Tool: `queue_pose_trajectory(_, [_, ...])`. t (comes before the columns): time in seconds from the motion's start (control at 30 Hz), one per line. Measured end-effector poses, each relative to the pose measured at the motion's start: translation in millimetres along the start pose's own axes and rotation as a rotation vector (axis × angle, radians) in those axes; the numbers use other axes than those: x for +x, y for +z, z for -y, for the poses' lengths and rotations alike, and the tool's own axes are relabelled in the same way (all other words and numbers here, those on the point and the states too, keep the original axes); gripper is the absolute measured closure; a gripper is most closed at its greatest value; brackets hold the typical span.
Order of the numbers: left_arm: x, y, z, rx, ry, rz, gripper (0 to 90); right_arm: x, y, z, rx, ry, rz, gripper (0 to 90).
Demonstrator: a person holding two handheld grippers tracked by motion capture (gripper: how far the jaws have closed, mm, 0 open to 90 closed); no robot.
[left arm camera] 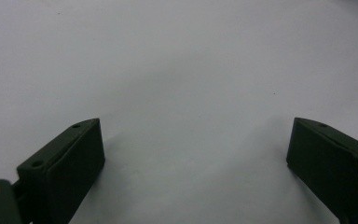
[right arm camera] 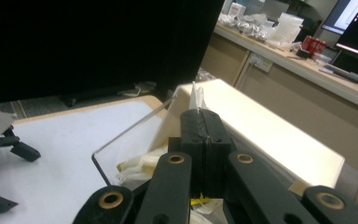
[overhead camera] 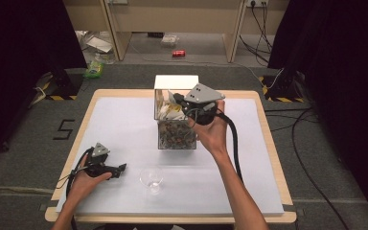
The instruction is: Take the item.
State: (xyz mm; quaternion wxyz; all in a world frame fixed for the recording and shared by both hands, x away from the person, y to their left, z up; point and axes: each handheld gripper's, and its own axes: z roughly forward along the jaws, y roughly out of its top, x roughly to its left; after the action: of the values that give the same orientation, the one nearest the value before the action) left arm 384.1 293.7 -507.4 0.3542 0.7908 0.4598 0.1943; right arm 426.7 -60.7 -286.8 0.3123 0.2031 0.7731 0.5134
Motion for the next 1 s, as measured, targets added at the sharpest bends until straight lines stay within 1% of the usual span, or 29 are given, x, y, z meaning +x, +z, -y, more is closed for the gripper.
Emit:
queue_pose_trajectory(0.37, [0.0, -0.2, -0.1, 0.002, 0.0, 0.001, 3.2, 2.8, -20.2, -26.1, -0.061, -0.039, 0.015, 90.0])
queue_pose_trajectory(0.5, [0.1, -0.2, -0.1, 0.002, 0.0, 0.001, 3.2, 4.1, -25.5, -32.6, -0.085, -0.046, 0.007, 90.0])
queue_pose_trajectory(0.6, [0.0, -0.2, -0.1, 0.002, 0.001, 0.0, 3.2, 7.7, -29.9, -36.7, -0.098, -0.049, 0.0, 90.0])
queue_pose_trajectory(0.83, [0.0, -0.2, -0.1, 0.002, 0.0, 0.001, 3.2, 16.0, -37.3, -41.1, -0.117, -0.061, -0.024, 90.0])
queue_pose_trajectory(1.0, [-0.1, -0.1, -0.1, 0.002, 0.0, 0.001, 3.2, 22.1, -41.8, -39.1, -0.129, -0.056, -0.048, 90.0])
